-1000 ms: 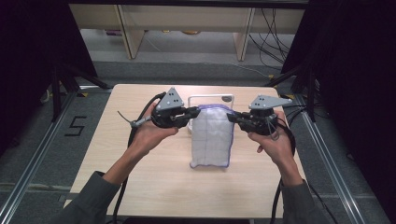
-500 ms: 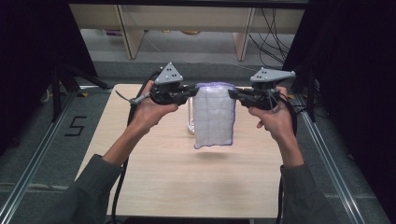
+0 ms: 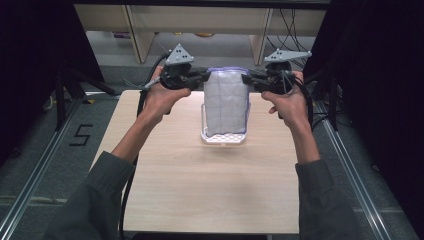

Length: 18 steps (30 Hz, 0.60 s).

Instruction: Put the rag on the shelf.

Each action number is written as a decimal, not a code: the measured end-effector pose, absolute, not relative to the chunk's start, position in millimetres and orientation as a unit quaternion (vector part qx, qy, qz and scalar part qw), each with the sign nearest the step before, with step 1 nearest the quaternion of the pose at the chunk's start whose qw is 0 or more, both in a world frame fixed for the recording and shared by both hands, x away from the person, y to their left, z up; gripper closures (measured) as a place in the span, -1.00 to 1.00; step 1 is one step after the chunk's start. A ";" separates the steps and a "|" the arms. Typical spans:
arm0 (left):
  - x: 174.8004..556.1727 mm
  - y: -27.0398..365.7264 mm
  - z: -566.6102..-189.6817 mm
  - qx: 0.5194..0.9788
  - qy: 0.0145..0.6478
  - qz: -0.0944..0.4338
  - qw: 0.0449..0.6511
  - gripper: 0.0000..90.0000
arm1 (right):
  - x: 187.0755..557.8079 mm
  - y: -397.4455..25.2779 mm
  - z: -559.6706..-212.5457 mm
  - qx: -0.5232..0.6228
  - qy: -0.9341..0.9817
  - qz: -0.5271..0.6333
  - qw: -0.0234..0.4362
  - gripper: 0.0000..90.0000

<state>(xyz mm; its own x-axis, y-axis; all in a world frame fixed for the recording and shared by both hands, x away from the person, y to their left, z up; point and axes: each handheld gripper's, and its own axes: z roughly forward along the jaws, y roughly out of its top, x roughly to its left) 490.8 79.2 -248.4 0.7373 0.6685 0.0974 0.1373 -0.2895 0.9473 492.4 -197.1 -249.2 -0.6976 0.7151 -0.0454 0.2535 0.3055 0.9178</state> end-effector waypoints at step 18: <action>570.1 71.9 -276.8 0.741 0.310 0.239 0.546 0.84 | 560.7 -192.2 -265.9 0.366 0.745 0.513 0.219 0.86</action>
